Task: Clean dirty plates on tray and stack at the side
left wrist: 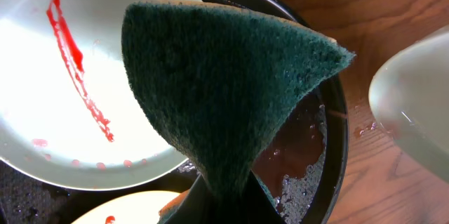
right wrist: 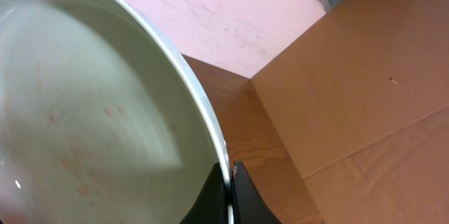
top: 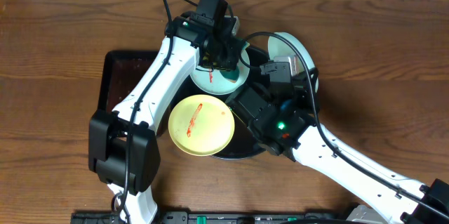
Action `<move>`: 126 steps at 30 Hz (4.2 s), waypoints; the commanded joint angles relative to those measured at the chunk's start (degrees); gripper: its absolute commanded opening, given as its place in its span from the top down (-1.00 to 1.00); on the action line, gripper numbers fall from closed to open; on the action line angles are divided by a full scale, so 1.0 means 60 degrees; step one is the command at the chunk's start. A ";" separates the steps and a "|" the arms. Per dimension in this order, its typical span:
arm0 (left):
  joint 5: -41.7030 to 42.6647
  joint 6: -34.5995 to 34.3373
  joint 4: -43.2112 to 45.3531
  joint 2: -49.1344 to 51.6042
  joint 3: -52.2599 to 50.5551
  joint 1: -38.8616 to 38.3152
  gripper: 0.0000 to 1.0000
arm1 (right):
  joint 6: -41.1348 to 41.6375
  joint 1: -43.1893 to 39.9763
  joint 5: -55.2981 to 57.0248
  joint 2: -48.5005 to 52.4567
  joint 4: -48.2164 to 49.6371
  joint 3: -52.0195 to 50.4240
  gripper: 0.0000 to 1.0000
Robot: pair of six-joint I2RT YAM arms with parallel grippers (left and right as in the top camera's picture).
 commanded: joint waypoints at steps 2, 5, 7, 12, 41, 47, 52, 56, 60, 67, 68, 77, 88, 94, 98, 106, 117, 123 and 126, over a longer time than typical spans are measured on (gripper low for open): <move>-0.0066 -0.0087 -0.0018 0.0018 -0.0029 0.0015 0.85 | 0.0233 0.0069 0.0586 -0.0113 0.0022 0.0036 0.98; -0.0066 -0.0087 -0.0018 0.0018 -0.0029 0.0015 0.85 | 0.0233 0.0069 0.0586 -0.0113 0.0026 0.0036 0.98; -0.0066 -0.0087 -0.0018 0.0018 -0.0029 0.0015 0.85 | 0.0306 0.0069 0.0579 -0.0113 0.0015 0.0036 0.98; -0.0812 -0.0087 -0.0168 -0.0015 -0.0022 0.0022 0.85 | 0.0557 -0.0047 -0.1191 -0.0113 -0.0270 0.0036 0.98; -0.3060 -0.0047 -0.2408 -0.2229 -0.0095 0.1257 0.85 | -0.1504 -1.0218 -1.3595 -0.0255 0.0699 -0.1614 0.97; -0.3060 -0.0047 -0.2313 -0.2229 -0.0095 0.1257 0.85 | -0.1213 -1.0287 -1.3340 -0.0237 0.2736 -0.3158 0.97; -0.3056 -0.0047 -0.2306 -0.2229 -0.0095 0.1257 0.85 | -0.0798 -1.0306 -1.2590 -0.0229 0.3493 -0.3643 0.94; -0.3056 -0.0047 -0.2237 -0.2229 -0.0095 0.1257 0.85 | -0.0634 -1.0309 -1.3140 -0.0237 0.3603 -0.3257 0.07; -0.3056 -0.0047 -0.2193 -0.2229 -0.0095 0.1257 0.85 | -0.0678 -1.0262 -1.4834 -0.0240 0.2397 -0.1949 -0.14; -0.3056 -0.0058 -0.2146 -0.2193 -0.0102 0.1257 0.85 | -0.1566 -0.9034 -1.8214 -0.0237 0.1934 -0.0721 -0.12; -0.3053 -0.0058 -0.2102 -0.2160 -0.0102 0.1257 0.86 | -0.1450 -0.8510 -1.8159 -0.0197 0.1982 -0.0750 -0.10; -0.3053 -0.0175 -0.2062 -0.1741 -0.0102 0.1257 0.85 | 0.0484 -0.5570 -1.7402 0.1038 0.1978 -0.0776 0.19; -0.3056 -0.0346 -0.1938 -0.1698 -0.0102 0.1257 0.85 | 0.1738 -0.3359 -1.7384 0.2922 0.2962 -0.0776 0.45; -0.3053 -0.0346 -0.1938 -0.1698 -0.0102 0.1257 0.85 | 0.1800 -0.2736 -1.7402 0.3508 0.3042 -0.0776 0.29; -0.3053 -0.0346 -0.1942 -0.1698 -0.0102 0.1257 0.85 | 0.1796 -0.2528 -1.7533 0.3716 0.3053 -0.0776 0.29; -0.3053 -0.0346 -0.1942 -0.1698 -0.0102 0.1257 0.85 | 0.1796 -0.2291 -1.7919 0.3748 0.3242 -0.0776 0.32; -0.3053 -0.0346 -0.1942 -0.1698 -0.0102 0.1257 0.85 | 0.2557 -0.1464 -1.7216 0.3748 0.3264 -0.0776 0.72; -0.3053 -0.0346 -0.1945 -0.1698 -0.0102 0.1257 0.85 | 0.2608 -0.1606 -1.7169 0.3738 0.3173 -0.0776 0.98; -0.3053 -0.0346 -0.1945 -0.1698 -0.0102 0.1257 0.85 | 0.2350 -0.1767 -1.7030 0.3534 0.2856 -0.0772 0.98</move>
